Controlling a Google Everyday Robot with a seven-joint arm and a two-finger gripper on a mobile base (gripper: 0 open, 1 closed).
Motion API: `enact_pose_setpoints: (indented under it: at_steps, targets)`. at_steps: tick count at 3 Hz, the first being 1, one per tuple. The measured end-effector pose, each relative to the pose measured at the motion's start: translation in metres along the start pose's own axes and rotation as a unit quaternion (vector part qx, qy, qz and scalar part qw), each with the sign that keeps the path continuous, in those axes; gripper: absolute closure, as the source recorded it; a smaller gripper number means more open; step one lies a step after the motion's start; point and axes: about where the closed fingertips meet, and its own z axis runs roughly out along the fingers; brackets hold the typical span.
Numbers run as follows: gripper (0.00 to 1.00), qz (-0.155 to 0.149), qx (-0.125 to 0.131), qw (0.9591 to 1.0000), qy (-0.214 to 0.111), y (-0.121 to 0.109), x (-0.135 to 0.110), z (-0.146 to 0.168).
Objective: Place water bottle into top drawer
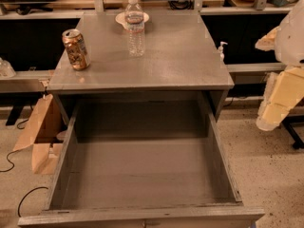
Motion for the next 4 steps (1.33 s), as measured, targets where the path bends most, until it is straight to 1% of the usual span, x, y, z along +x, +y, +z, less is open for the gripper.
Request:
enact_pose_setpoints:
  at_steps: [1, 2, 3, 4]
  targets:
    - [0.0, 0.0, 0.005, 1.0, -0.006, -0.005, -0.002, 0.0]
    - [0.0, 0.005, 0.016, 0.9979, -0.063, -0.053, -0.021, 0.014]
    - [0.0, 0.014, 0.028, 0.9833, -0.179, -0.129, -0.061, 0.037]
    - [0.0, 0.031, 0.036, 0.9513, -0.305, -0.177, -0.103, 0.063]
